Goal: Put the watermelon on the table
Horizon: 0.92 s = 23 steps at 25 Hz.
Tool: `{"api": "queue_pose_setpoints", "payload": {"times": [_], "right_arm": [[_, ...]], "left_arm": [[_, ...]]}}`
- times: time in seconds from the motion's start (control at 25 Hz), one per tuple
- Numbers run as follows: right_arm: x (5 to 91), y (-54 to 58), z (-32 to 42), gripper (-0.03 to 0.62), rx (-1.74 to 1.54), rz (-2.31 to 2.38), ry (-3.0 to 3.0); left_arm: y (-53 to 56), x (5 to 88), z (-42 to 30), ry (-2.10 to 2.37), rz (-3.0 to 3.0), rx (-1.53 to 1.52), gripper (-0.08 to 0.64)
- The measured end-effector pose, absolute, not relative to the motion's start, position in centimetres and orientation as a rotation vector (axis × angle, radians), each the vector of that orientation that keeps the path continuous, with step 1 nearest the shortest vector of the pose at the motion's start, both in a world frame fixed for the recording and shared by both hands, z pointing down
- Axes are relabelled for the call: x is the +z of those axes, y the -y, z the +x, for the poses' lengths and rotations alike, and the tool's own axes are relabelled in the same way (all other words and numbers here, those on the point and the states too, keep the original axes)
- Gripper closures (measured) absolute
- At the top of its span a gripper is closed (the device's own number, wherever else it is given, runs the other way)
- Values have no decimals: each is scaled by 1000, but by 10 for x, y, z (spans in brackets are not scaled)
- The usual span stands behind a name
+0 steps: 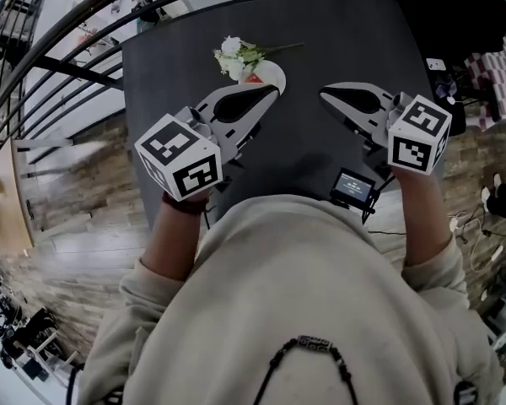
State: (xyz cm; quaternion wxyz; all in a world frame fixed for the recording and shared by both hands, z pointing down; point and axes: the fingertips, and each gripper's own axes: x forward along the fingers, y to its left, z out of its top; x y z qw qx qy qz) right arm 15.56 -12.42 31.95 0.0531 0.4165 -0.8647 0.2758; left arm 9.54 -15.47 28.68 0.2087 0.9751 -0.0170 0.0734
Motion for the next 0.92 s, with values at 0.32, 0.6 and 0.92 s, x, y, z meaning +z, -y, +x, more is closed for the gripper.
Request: {"api": "queue_pose_setpoints", "payload": {"times": [0.32, 0.6, 0.92], "right_arm": [[294, 119, 148, 577, 862, 1245, 2745], [292, 114, 150, 577, 884, 1263, 2764], [290, 114, 149, 577, 888, 1246, 2780]], "left_arm": [[146, 275, 101, 6, 2745, 141, 554], [147, 281, 99, 30, 2724, 173, 554], [144, 280, 108, -7, 2728, 173, 554]]}}
